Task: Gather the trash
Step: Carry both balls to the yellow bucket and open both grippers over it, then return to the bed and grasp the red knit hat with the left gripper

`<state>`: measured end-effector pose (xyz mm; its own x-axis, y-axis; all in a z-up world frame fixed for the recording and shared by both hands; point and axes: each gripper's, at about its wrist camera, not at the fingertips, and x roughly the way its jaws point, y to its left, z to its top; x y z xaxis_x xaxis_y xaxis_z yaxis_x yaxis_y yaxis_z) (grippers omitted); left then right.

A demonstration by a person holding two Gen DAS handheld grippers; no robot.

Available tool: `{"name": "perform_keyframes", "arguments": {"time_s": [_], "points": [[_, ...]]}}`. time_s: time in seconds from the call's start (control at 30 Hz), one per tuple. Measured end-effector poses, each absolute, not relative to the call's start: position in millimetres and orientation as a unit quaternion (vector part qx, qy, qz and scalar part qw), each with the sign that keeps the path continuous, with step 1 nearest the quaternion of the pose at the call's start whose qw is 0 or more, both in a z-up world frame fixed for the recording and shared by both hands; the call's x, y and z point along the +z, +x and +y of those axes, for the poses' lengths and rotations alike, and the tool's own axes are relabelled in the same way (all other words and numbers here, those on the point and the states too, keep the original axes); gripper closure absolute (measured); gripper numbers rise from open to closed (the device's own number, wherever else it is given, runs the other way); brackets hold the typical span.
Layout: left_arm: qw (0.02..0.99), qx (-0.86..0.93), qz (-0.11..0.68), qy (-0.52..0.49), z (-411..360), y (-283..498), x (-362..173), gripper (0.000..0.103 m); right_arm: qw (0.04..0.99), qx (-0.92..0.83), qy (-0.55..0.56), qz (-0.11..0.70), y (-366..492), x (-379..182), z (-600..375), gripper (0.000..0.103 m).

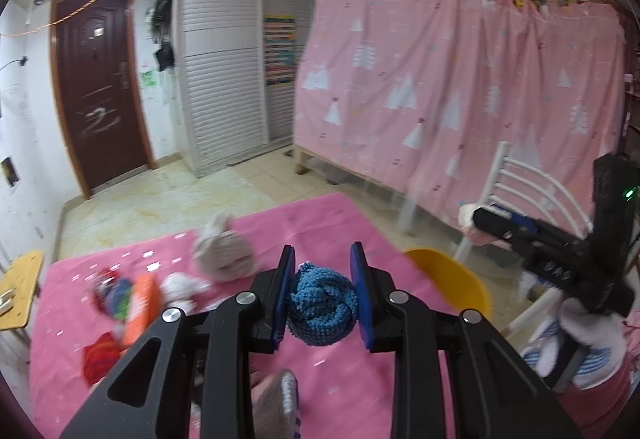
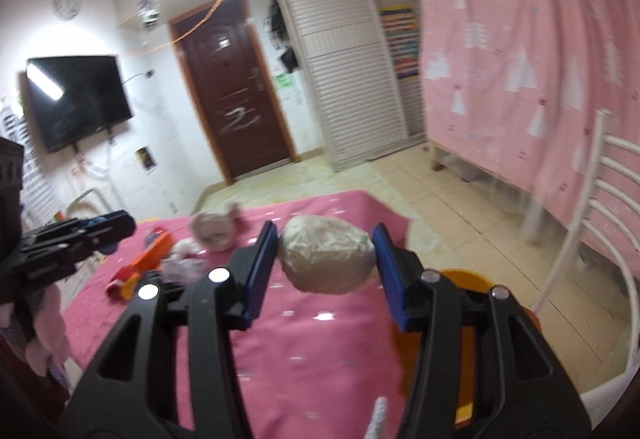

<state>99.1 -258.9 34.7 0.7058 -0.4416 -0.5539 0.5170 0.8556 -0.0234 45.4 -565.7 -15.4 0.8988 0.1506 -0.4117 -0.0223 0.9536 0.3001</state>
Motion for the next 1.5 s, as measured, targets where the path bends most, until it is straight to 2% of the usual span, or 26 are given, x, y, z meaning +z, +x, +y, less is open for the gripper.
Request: {"name": "perform_keyframes", "arguments": {"time_s": [0.4,0.43,0.5,0.83,0.87,0.93,1.0,1.03,1.07,1.5], "points": [[0.889,-0.327,0.315,0.056,-364.2,122.3,30.2,0.083,0.948,-0.006,0.177,0.265,69.1,-72.0,-619.1,0.053],[0.886,-0.332,0.32,0.055,-372.1,124.7,28.0,0.083,0.947,-0.008,0.178,0.268,70.5,-74.0,-622.4,0.051],[0.879,-0.34,0.331,0.05,-384.8,131.0,24.1,0.083,0.945,-0.009,0.184,0.269,71.2,-77.5,-628.0,0.029],[0.86,-0.358,0.362,0.034,-430.4,150.8,7.7,0.082,0.941,-0.064,0.215,0.254,57.5,-75.1,-668.2,0.028],[0.859,-0.359,0.365,0.033,-434.2,151.5,6.5,0.081,0.94,-0.066,0.218,0.252,56.0,-74.5,-671.0,0.028],[0.855,-0.362,0.371,0.027,-440.2,153.5,4.6,0.07,0.94,-0.07,0.222,0.249,52.9,-73.7,-675.9,0.028],[0.854,-0.364,0.372,0.022,-443.5,154.0,5.2,0.041,0.94,-0.071,0.226,0.246,51.6,-72.7,-678.6,0.028],[0.854,-0.364,0.371,0.021,-444.3,153.3,5.6,0.037,0.94,-0.071,0.226,0.245,51.4,-72.7,-677.8,0.028],[0.856,-0.361,0.369,0.021,-444.8,152.3,5.9,0.035,0.94,-0.071,0.226,0.244,51.1,-72.8,-677.1,0.028],[0.866,-0.339,0.368,0.004,-417.5,150.5,17.6,0.034,0.949,-0.037,0.204,0.239,52.7,-60.4,-649.6,0.028]]}}
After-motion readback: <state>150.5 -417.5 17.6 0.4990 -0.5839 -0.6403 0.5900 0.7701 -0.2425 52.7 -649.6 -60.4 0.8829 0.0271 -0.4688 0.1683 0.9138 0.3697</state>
